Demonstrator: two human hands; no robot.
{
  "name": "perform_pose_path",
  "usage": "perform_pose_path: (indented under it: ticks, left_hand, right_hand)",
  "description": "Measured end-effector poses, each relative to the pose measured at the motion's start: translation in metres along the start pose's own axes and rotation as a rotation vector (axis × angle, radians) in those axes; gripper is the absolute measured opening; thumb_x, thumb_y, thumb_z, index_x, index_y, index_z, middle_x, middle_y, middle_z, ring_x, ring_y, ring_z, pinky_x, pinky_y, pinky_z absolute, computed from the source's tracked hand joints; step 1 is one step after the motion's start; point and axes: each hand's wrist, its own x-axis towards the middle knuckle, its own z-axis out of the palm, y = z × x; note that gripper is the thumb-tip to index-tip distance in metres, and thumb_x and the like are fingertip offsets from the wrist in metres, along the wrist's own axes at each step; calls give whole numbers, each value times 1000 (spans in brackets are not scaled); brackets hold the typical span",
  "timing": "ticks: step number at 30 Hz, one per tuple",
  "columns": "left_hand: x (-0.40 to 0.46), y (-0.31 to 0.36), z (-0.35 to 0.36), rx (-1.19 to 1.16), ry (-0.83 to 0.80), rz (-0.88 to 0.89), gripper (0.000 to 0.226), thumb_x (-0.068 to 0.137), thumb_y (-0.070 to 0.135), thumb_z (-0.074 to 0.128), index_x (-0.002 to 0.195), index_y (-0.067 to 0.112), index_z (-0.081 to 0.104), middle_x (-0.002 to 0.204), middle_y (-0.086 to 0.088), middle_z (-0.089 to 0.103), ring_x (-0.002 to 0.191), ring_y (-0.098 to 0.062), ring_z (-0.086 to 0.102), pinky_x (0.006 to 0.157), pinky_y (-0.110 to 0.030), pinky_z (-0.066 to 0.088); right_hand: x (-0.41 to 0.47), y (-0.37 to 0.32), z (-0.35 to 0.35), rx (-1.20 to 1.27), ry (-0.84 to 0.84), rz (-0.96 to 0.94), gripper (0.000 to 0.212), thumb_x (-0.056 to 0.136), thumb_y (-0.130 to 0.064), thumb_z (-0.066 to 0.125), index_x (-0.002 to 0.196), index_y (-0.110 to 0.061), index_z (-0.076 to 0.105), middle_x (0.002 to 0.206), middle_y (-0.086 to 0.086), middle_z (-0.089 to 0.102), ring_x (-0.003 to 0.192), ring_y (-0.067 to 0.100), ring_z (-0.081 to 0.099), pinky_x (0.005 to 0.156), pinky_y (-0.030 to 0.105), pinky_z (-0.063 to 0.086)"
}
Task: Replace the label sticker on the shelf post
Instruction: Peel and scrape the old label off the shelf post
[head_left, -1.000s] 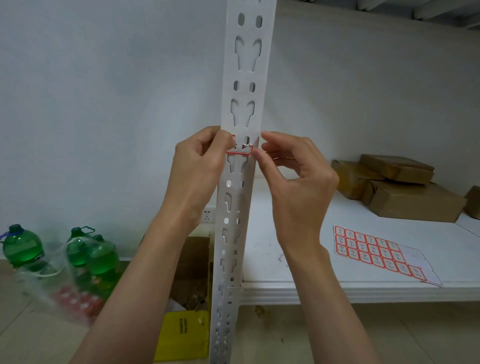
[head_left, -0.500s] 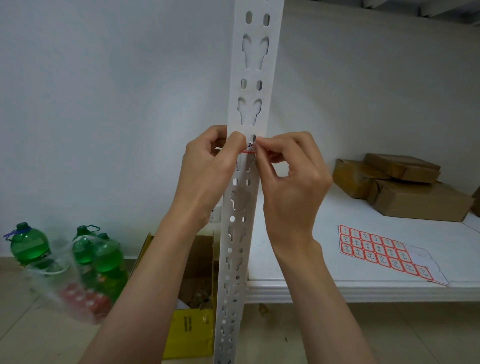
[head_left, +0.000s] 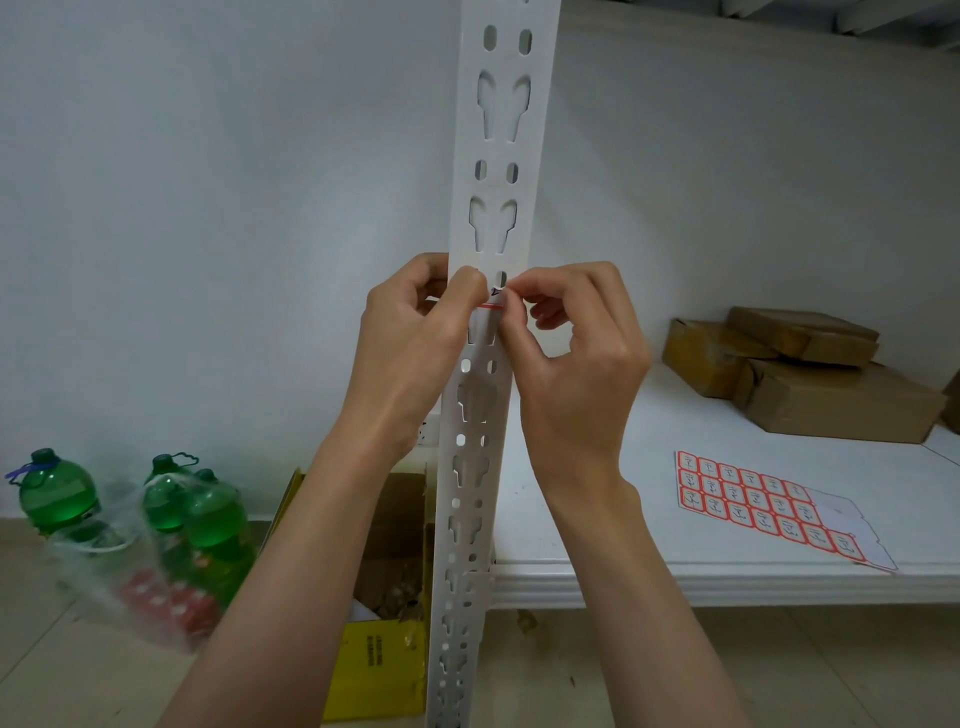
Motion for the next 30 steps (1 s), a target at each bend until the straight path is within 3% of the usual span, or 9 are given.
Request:
perform_pose_path:
  ticks: [4, 7, 10, 13, 19, 26, 30]
  left_hand:
    - [0, 0, -1, 2, 0, 12, 16, 82, 40, 52, 81, 27, 62, 84, 6, 65, 87, -16, 63, 85, -39, 57]
    - [-1, -1, -1, -3, -6, 2, 24, 82, 40, 52, 92, 23, 66, 96, 3, 72, 96, -20, 67, 91, -45, 57]
    - [-1, -1, -2, -8, -5, -6, 32, 82, 40, 52, 100, 19, 67, 102, 2, 74, 99, -23, 67, 91, -48, 57]
    - [-1, -2, -2, 5, -10, -13, 24, 83, 42, 51, 94, 27, 66, 101, 4, 74, 99, -23, 68, 90, -47, 57]
    - [-2, 1, -2, 3, -8, -24, 26, 83, 41, 52, 97, 26, 67, 102, 2, 74, 98, -30, 66, 87, -51, 56]
    - [-4, 2, -2, -14, -2, -27, 28, 84, 38, 53, 100, 22, 69, 102, 2, 75, 99, -36, 64, 84, -52, 54]
    - [-3, 2, -2, -11, 2, -20, 28, 84, 38, 53, 100, 22, 69, 105, -8, 73, 99, -41, 62, 82, -54, 53]
  right_hand:
    - [-3, 0, 0, 11, 4, 12, 5, 84, -4, 76, 87, -3, 72, 86, 8, 67, 79, 12, 59, 72, 12, 49]
    - [-5, 0, -2, 46, 40, 60, 5, 83, -2, 72, 85, -3, 68, 83, 6, 64, 75, 11, 57, 71, 14, 49]
    - [-3, 0, -7, 150, 69, 210, 10, 85, -6, 71, 88, -7, 62, 82, 4, 63, 74, 16, 61, 69, 25, 54]
    - [0, 4, -12, 223, 142, 413, 19, 84, -3, 72, 85, -11, 55, 77, -1, 58, 69, 9, 57, 67, 21, 50]
    - [-2, 22, -21, 230, 161, 602, 6, 86, -5, 72, 85, -9, 67, 80, 3, 68, 74, 16, 66, 73, 29, 58]
    - [-3, 39, -32, 262, 16, 774, 11, 84, -8, 78, 82, -18, 78, 74, -8, 75, 67, 12, 70, 66, 16, 56]
    - [-13, 55, -35, 121, -155, 801, 22, 92, -6, 68, 81, -24, 76, 74, -9, 73, 66, 15, 68, 67, 21, 60]
